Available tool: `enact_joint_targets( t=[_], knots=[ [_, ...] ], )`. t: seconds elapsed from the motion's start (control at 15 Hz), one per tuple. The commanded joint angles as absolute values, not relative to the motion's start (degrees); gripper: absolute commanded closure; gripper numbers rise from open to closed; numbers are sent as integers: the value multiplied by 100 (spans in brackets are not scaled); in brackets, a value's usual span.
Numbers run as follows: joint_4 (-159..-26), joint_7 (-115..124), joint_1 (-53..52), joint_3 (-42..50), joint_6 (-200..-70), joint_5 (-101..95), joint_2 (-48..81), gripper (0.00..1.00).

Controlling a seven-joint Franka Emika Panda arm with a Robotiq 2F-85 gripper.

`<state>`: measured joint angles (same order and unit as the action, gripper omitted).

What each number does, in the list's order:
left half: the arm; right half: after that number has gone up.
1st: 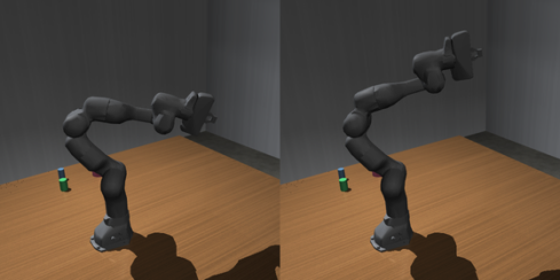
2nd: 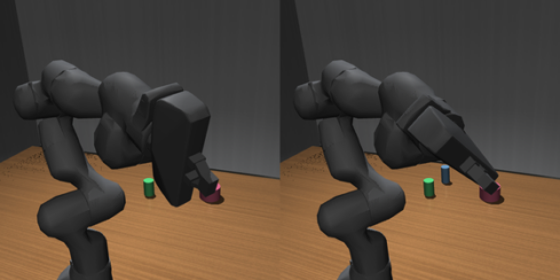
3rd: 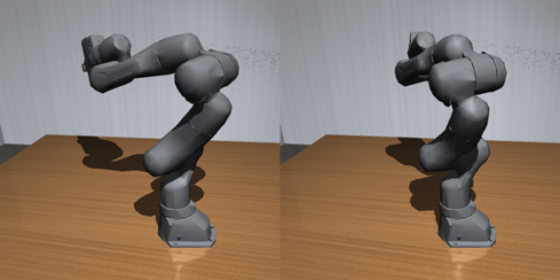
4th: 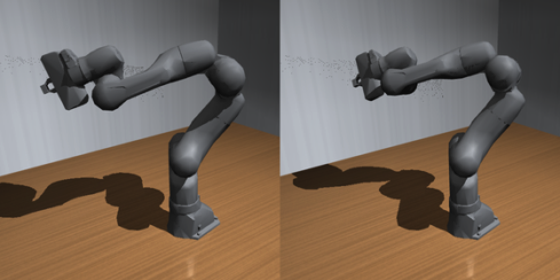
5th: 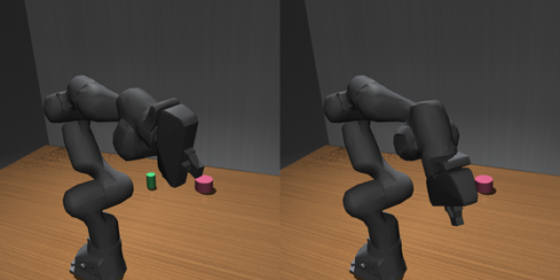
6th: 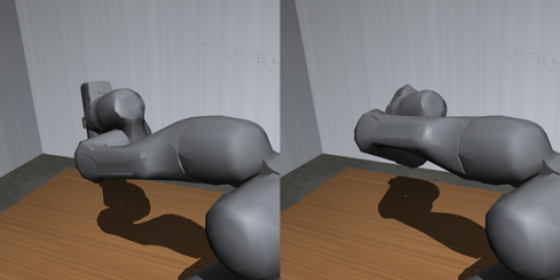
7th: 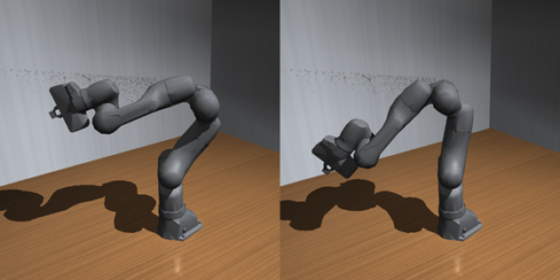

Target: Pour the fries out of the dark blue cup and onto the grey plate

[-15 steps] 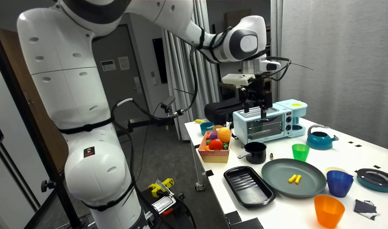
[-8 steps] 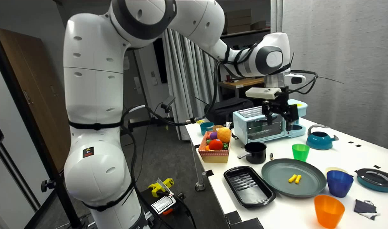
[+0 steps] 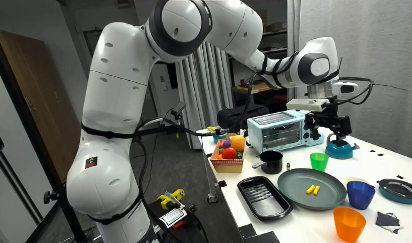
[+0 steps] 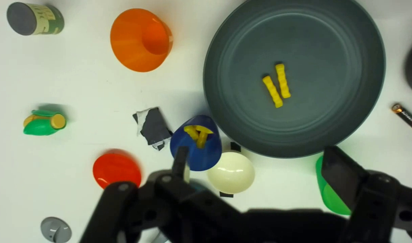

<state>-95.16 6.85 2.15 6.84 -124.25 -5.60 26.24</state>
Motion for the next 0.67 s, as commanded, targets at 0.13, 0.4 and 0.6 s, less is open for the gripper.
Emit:
enact_joint_targets(
  t=[0.13,0.4,0.6],
  knots=[
    [-9497,691,284,652,-12411,-577,2634,0],
    [-9498,695,262,621,-12412,-574,2635,0],
    [-9504,852,212,676,-12569,-679,2742,0]
  ],
)
